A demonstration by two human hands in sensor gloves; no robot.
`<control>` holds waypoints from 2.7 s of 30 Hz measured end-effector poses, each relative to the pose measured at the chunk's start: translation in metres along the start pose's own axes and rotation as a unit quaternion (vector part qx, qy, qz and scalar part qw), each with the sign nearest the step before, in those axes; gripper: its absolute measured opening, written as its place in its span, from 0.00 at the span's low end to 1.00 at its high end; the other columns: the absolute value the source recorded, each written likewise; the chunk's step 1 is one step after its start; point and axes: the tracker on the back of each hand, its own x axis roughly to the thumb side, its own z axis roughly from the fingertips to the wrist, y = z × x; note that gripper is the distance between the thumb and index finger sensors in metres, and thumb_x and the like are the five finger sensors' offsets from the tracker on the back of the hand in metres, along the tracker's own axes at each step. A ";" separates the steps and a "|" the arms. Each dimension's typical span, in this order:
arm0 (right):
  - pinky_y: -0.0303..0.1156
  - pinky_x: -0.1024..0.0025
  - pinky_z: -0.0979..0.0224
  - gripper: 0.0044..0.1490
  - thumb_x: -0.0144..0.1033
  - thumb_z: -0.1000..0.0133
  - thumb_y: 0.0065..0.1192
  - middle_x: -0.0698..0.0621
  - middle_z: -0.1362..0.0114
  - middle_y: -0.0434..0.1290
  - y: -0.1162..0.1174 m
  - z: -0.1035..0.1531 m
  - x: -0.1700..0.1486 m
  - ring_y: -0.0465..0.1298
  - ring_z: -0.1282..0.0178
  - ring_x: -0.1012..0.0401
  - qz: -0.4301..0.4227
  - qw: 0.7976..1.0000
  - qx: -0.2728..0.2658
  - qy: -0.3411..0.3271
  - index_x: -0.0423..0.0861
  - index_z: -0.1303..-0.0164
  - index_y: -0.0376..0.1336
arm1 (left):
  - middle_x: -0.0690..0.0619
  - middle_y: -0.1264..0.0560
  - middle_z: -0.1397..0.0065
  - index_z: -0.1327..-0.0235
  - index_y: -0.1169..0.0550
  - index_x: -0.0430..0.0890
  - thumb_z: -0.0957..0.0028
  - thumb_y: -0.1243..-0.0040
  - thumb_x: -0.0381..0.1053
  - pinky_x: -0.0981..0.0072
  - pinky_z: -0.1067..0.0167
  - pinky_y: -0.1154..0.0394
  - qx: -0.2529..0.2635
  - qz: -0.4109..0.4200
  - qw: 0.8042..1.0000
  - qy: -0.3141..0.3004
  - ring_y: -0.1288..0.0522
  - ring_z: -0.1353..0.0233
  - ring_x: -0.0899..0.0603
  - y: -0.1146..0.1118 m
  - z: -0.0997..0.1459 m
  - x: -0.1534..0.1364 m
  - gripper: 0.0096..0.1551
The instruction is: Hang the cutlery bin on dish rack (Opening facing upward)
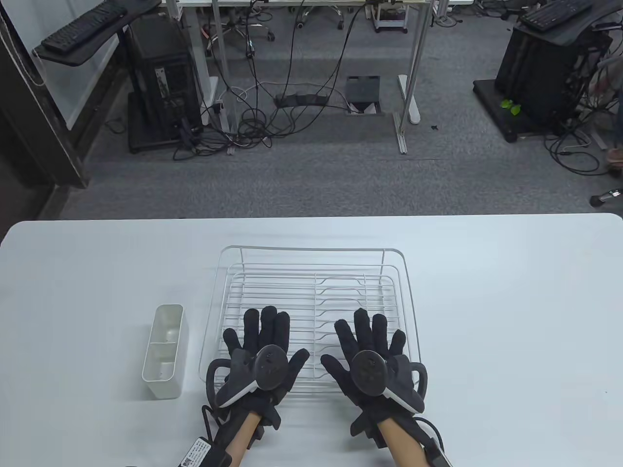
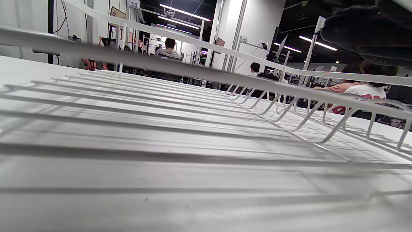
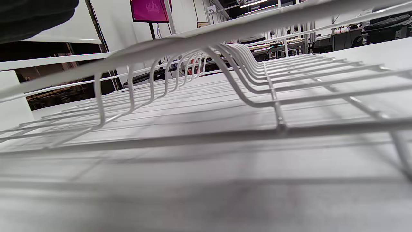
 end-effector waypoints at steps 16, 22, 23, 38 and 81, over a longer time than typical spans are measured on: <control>0.32 0.31 0.26 0.47 0.69 0.39 0.41 0.42 0.12 0.41 0.000 0.000 0.000 0.39 0.15 0.39 -0.002 1.000 0.000 0.001 0.52 0.15 0.48 | 0.46 0.65 0.12 0.17 0.65 0.50 0.34 0.75 0.77 0.22 0.31 0.65 0.006 -0.001 1.000 0.000 0.66 0.14 0.33 0.000 0.000 0.000 0.47; 0.32 0.31 0.26 0.47 0.69 0.39 0.41 0.42 0.12 0.41 0.000 0.000 0.000 0.39 0.15 0.39 -0.002 1.000 -0.002 0.001 0.52 0.15 0.48 | 0.46 0.64 0.12 0.16 0.64 0.50 0.34 0.75 0.77 0.23 0.31 0.65 0.008 -0.003 1.000 0.000 0.65 0.14 0.33 0.000 0.001 0.000 0.46; 0.32 0.31 0.26 0.47 0.69 0.39 0.41 0.42 0.12 0.41 0.000 0.000 0.000 0.39 0.15 0.39 -0.002 1.000 -0.002 0.001 0.52 0.15 0.48 | 0.46 0.64 0.12 0.16 0.64 0.50 0.34 0.75 0.77 0.23 0.31 0.65 0.008 -0.003 1.000 0.000 0.65 0.14 0.33 0.000 0.001 0.000 0.46; 0.33 0.31 0.26 0.47 0.69 0.39 0.41 0.41 0.12 0.42 0.000 0.000 -0.001 0.40 0.15 0.39 -0.003 1.000 -0.003 0.002 0.51 0.15 0.49 | 0.46 0.63 0.12 0.15 0.61 0.50 0.34 0.75 0.76 0.23 0.31 0.64 0.016 -0.004 1.000 0.001 0.64 0.14 0.33 0.000 0.001 0.000 0.46; 0.34 0.31 0.26 0.47 0.69 0.39 0.41 0.41 0.12 0.43 0.001 0.000 -0.001 0.41 0.15 0.38 -0.006 1.000 -0.003 0.002 0.51 0.15 0.49 | 0.48 0.67 0.12 0.21 0.70 0.57 0.34 0.68 0.74 0.25 0.31 0.65 0.158 0.099 0.982 0.013 0.67 0.15 0.32 0.060 0.023 -0.033 0.45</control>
